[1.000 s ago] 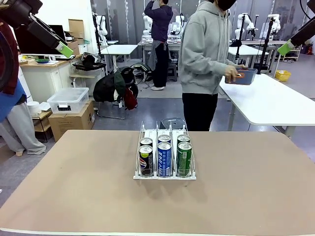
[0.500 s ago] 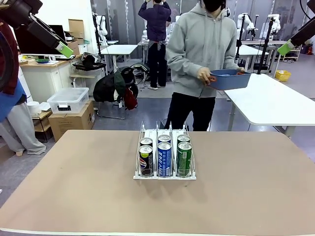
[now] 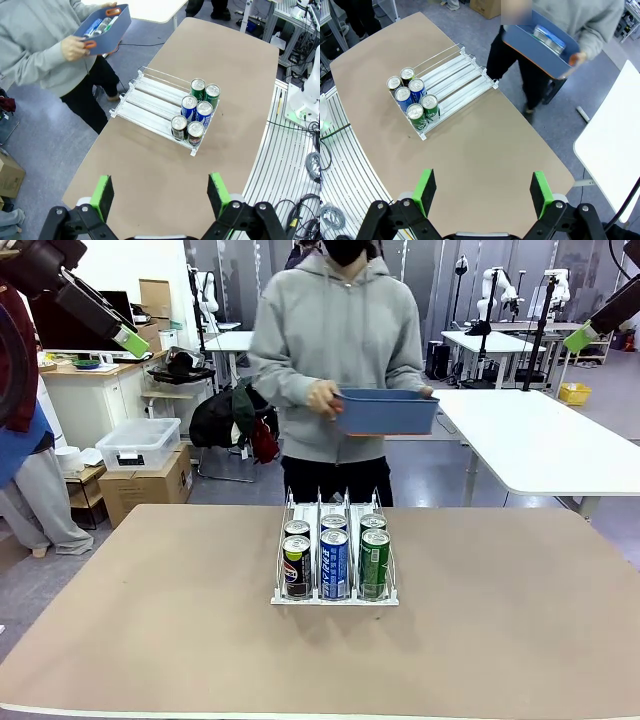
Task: Fill the beverage cans into the dispenser.
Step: Pick up the Ionic drink handed by the human.
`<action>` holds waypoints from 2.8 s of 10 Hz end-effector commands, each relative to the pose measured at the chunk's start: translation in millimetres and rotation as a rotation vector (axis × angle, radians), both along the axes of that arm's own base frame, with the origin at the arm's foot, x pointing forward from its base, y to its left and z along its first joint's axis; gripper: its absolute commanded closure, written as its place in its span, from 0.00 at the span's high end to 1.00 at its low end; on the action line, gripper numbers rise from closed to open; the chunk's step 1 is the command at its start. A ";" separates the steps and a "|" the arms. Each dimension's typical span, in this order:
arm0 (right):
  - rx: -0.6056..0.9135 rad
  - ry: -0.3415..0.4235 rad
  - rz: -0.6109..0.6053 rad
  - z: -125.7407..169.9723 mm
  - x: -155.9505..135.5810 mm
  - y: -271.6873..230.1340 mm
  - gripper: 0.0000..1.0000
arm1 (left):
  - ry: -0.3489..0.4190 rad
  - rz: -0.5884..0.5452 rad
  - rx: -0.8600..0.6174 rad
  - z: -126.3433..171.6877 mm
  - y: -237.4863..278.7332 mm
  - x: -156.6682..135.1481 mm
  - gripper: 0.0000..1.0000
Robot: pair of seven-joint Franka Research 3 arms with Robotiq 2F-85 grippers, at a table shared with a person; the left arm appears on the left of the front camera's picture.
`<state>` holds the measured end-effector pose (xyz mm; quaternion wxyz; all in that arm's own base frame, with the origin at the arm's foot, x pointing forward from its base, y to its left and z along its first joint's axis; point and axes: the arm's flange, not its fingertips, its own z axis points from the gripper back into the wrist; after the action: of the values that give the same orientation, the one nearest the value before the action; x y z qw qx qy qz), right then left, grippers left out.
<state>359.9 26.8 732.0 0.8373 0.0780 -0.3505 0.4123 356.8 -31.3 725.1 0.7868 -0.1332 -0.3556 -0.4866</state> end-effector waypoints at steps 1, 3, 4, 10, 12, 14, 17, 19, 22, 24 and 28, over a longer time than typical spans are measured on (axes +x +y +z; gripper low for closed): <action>-0.001 0.001 0.001 -0.7 0.3 0.4 1.00 | 0.001 0.003 0.003 0.0 -0.1 -0.2 1.00; -0.001 0.001 0.001 -0.7 0.3 0.4 1.00 | 0.001 0.003 0.003 0.0 -0.1 -0.2 1.00; -0.001 0.001 0.001 -0.7 0.3 0.4 1.00 | 0.001 0.003 0.003 0.0 -0.1 -0.2 1.00; -0.001 0.001 0.001 -0.7 0.3 0.4 1.00 | 0.001 0.003 0.003 0.0 -0.1 -0.2 1.00; -0.001 0.001 0.001 -0.7 0.3 0.4 1.00 | 0.001 0.003 0.003 0.0 -0.1 -0.2 1.00; -0.001 0.001 0.001 -0.7 0.3 0.4 1.00 | 0.001 0.003 0.003 0.0 -0.1 -0.2 1.00; -0.001 0.001 0.001 -0.7 0.3 0.4 1.00 | 0.001 0.003 0.003 0.0 -0.1 -0.2 1.00; -0.001 0.001 0.001 -0.7 0.3 0.4 1.00 | 0.001 0.003 0.003 0.0 -0.1 -0.2 1.00; -0.001 0.001 0.001 -0.7 0.3 0.4 1.00 | 0.001 0.003 0.003 0.0 -0.1 -0.2 1.00; -0.001 0.001 0.001 -0.7 0.3 0.4 1.00 | 0.001 0.003 0.003 0.0 -0.1 -0.2 1.00; -0.001 0.001 0.001 -0.7 0.3 0.4 1.00 | 0.001 0.003 0.003 0.0 -0.1 -0.2 1.00</action>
<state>359.9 26.8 732.0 0.8373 0.0780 -0.3505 0.4123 356.8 -31.3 725.1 0.7868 -0.1332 -0.3556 -0.4866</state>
